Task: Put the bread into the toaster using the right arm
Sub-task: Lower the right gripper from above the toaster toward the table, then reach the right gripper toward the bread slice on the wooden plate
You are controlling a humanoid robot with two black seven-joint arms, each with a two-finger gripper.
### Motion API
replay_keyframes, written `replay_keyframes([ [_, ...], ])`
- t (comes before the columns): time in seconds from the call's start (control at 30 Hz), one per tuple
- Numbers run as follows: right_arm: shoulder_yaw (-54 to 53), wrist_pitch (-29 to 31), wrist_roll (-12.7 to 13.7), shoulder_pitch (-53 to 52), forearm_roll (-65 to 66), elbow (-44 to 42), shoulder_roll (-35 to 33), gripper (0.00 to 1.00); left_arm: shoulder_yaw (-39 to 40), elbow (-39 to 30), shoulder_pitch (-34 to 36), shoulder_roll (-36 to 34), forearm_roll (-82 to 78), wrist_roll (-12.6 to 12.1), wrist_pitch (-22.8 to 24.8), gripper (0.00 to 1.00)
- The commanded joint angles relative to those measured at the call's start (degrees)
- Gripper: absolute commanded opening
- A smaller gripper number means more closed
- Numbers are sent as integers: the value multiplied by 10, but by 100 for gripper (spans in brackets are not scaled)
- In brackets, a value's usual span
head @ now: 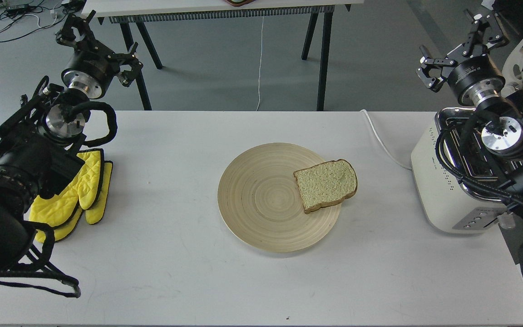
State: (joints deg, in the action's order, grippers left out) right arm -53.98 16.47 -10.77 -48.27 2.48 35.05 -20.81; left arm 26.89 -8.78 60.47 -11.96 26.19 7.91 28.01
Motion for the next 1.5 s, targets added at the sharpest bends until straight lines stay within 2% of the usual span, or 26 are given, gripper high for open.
replay_keyframes([
  [0.0, 7, 1, 1, 0, 5, 11, -19, 99, 0, 0, 0, 0, -1, -2, 0, 100],
  [0.27, 36, 0, 4, -8, 6, 28, -56, 99, 0, 0, 0, -1, -1, 0, 0, 100],
  [0.4, 67, -20, 6, -7, 24, 116, -105, 99, 0, 0, 0, -1, -1, 1, 0, 100],
  [0.63, 178, -157, 8, 1, 126, 351, -221, 99, 1, 0, 0, 0, -1, 4, 0, 100],
  [0.8, 241, -242, 5, 32, 182, 433, -241, 99, 4, 0, 0, 1, 0, 5, 0, 100],
  [0.97, 269, -265, 3, 79, 222, 437, -210, 95, 1, 0, -1, 1, 0, 4, 0, 100],
  [1.13, 306, -333, 2, 110, 349, 412, -142, 95, 1, 0, -1, 1, 0, 5, 0, 100],
  [1.47, 342, -349, 9, 140, 386, 341, -88, 92, 1, 0, -1, 1, 0, 4, 0, 100],
])
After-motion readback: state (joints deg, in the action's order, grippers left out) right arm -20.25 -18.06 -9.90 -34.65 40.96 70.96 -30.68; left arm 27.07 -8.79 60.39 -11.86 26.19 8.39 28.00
